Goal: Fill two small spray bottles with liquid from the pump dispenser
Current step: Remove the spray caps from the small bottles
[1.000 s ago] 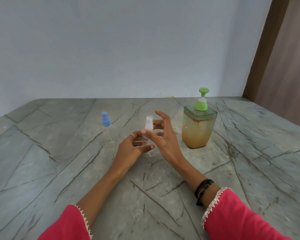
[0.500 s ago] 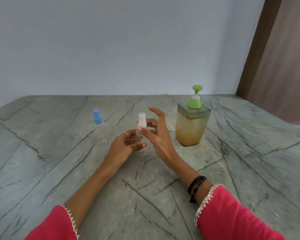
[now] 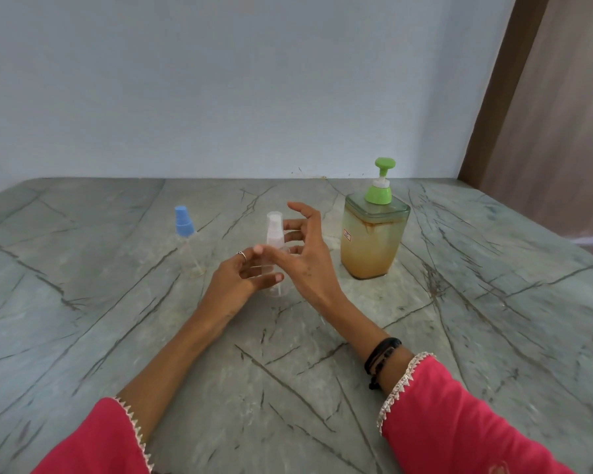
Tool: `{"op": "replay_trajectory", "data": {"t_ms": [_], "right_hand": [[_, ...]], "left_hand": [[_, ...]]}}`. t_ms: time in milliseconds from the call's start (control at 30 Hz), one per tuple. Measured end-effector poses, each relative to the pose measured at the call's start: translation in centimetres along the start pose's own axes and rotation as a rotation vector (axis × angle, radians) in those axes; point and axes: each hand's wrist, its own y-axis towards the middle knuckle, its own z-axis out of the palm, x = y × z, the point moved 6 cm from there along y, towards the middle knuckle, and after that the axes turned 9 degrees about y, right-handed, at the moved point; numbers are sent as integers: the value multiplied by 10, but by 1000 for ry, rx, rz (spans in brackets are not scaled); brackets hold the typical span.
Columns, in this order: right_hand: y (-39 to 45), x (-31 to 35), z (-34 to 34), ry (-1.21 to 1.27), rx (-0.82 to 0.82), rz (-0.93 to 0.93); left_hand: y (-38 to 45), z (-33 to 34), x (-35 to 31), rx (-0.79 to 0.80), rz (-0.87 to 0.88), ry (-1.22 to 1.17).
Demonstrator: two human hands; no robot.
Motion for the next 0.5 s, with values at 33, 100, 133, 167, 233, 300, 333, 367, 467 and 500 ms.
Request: {"op": "replay_trajectory", "data": {"t_ms": [33,100,133,167,233,300,333,367,467,500], "right_hand": [[0,1,-2,-11,-20,-13],[0,4,-5,-25,-41,-47],[0,4,-5,-14,-34,-54],[0,4,-4,6,-21,-54],[-1,0,-1,54,-4,-47],[-1,-1,0,62,5,-46],[-1,-1,0,40,7,-48],[0,0,0,16,4,-48],[-1,3,-3,-6,-19,-74],[-2,5,-4,-3,-35,-102]], "left_hand": [[0,0,0,-4,4,4],[0,0,-1,-8,9,4],[1,0,-1,-8,11,4],[1,0,-1,-6,14,2],[1,0,0,-2,14,-5],[0,0,0,1,19,-1],[0,0,-1,-1,24,3],[-1,1,-1,-6,29,5],[-1,1,-2,-16,33,7],[-1,2,-3,-15,39,7]]}}
